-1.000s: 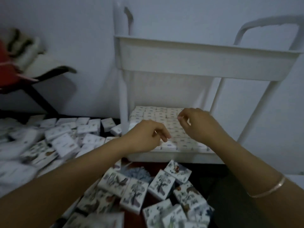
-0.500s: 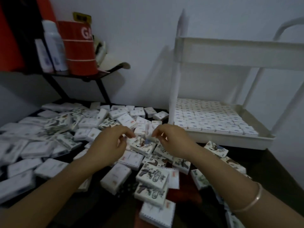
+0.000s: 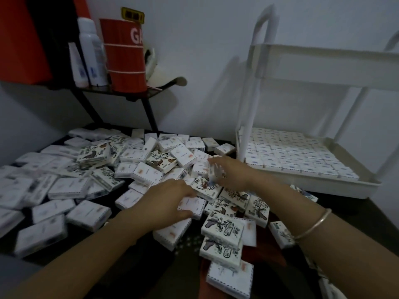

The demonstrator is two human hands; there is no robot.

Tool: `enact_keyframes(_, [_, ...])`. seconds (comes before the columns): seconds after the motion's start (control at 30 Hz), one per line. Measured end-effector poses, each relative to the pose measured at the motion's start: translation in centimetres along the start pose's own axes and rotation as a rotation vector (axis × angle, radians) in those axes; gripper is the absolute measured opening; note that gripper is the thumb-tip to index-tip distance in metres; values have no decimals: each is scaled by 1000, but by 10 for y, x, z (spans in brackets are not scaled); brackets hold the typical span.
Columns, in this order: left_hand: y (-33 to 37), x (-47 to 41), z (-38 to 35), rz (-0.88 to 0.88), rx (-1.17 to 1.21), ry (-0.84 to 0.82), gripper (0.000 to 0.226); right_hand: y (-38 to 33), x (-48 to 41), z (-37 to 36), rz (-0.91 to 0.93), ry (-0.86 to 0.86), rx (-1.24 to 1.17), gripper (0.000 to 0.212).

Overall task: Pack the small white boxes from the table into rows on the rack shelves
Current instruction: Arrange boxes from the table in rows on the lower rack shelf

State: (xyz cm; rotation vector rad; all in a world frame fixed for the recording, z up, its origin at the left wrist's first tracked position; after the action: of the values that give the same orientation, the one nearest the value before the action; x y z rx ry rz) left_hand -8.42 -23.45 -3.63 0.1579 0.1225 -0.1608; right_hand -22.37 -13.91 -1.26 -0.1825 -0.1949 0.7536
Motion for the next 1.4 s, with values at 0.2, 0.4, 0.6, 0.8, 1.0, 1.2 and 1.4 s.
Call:
enact_keyframes(0.2, [6,-12,9,-1,-34,-12,53,9,4,8,0,152,-18,80])
enact_keyframes(0.4, [14,-5,27,-24,78,175,50,25,25,30,33,353,-150,62])
enact_keyframes(0.6, [48,-27,52,-79,388,364,46,69,55,58,-34,537,-152,45])
enact_keyframes(0.8, [90,-82,43,-76,742,303,37,143,91,67,-124,541,-382,26])
enact_keyframes(1.0, [136,-158,21,-48,959,151,32,221,115,85,-230,539,-468,14])
enact_keyframes(1.2, [165,-247,14,16,1147,112,41,282,109,100,-372,551,-601,13])
enact_keyframes(1.4, [146,-351,16,86,999,304,38,319,76,105,-453,594,-669,18])
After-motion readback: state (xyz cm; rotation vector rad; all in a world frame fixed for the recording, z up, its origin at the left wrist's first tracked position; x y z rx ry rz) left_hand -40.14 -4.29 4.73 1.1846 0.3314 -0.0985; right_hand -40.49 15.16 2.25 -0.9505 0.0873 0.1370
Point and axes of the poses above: each hand's wrist, its own x-axis away from the middle knuckle, its own z-axis out of the back of the hand, y = z × x, the point moved 7 cm from there along -x, towards the middle knuckle, and after that the axes turned 10 degrees about -z, right-handed, at the moved point
